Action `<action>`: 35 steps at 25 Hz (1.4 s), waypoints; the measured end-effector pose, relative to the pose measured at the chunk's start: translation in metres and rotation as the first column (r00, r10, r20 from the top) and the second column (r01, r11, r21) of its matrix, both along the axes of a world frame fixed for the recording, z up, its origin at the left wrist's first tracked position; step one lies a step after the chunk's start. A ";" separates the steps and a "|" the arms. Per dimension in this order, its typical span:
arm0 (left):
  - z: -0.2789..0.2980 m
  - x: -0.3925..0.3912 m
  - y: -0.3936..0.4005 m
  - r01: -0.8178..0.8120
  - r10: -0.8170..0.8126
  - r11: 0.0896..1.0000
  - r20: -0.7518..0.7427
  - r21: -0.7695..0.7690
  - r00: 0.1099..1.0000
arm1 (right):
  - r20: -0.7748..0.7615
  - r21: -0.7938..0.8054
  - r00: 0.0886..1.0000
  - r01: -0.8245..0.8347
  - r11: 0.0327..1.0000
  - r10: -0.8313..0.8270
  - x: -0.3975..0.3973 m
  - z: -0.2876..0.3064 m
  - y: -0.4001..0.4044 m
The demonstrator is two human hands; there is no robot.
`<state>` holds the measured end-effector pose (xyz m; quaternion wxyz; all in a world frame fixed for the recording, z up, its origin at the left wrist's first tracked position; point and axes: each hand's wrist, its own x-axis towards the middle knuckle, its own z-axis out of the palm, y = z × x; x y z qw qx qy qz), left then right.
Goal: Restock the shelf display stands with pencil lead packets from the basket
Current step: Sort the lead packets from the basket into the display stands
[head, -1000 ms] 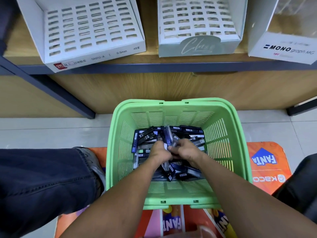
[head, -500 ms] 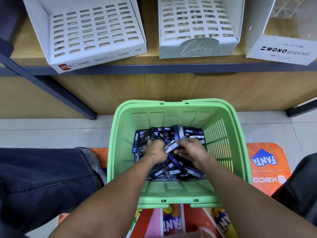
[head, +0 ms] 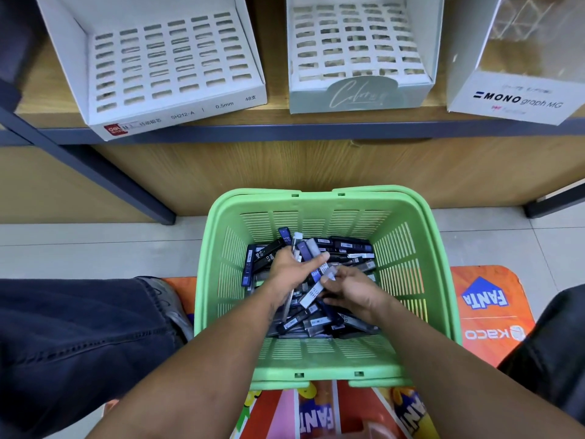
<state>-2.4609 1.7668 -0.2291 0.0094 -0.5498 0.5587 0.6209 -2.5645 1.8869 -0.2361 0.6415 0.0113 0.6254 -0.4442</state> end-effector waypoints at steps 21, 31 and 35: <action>0.149 0.009 -0.038 0.275 -0.248 0.960 -0.289 0.056 0.925 | -0.196 -0.318 0.976 -0.157 0.935 0.097 -0.020 0.144 -0.038; 0.310 0.007 -0.070 0.285 -0.349 0.916 -0.210 -0.282 0.913 | -0.310 -0.499 0.884 -0.464 0.732 0.349 -0.046 0.283 -0.059; 0.352 0.014 -0.093 0.231 -0.285 0.905 -0.106 -0.358 0.953 | -0.464 -0.504 0.853 -0.477 0.720 0.240 -0.043 0.325 -0.093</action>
